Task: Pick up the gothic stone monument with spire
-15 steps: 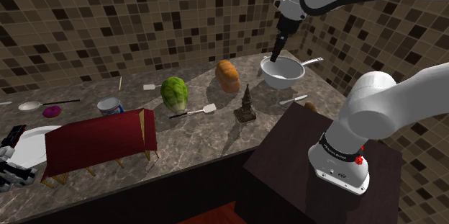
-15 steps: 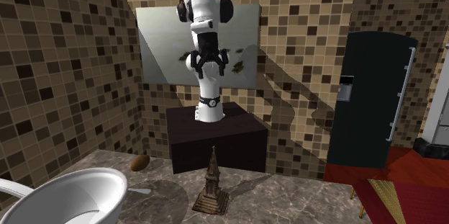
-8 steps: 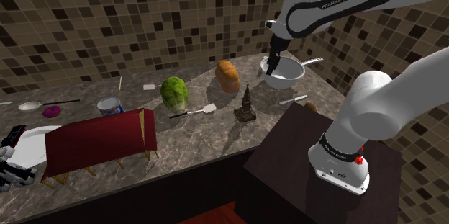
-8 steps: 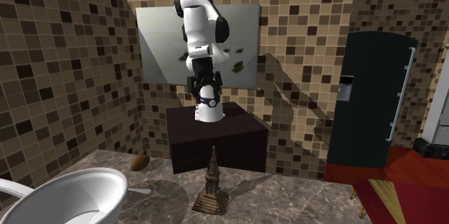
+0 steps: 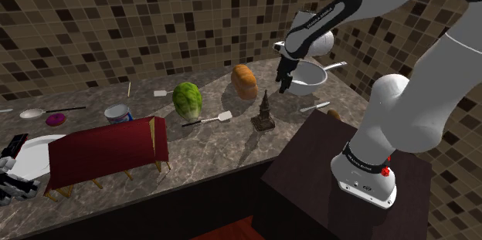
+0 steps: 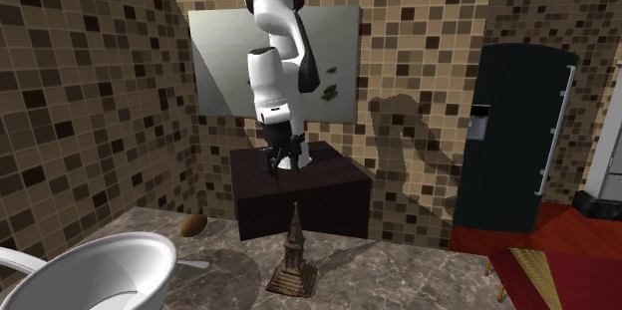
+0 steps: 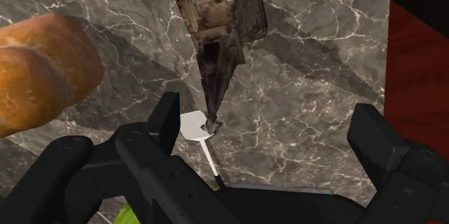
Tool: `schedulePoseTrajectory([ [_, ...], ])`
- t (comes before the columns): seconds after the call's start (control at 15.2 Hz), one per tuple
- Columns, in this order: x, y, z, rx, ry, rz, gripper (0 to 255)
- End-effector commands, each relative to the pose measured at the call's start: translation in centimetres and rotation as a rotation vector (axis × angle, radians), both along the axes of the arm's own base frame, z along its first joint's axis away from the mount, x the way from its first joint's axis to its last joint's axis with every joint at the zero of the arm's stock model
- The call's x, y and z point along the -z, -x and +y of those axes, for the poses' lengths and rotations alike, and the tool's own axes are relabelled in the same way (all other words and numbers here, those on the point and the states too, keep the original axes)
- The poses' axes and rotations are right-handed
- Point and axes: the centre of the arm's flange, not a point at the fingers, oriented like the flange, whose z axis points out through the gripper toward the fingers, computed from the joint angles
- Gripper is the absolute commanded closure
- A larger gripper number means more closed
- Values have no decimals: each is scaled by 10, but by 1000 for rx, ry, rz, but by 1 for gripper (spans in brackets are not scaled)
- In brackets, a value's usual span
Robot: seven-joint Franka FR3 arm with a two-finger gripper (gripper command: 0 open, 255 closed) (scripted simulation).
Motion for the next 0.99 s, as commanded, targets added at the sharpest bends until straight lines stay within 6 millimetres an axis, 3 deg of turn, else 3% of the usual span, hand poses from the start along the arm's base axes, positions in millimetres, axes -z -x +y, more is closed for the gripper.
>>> schedulePoseTrajectory([
  [0.0, 25, -7, -5, -62, 2, -5, 0],
  [0.53, 124, -48, -17, -296, -2, -11, 0],
  [0.92, 154, -50, -17, -305, -2, -11, 0],
])
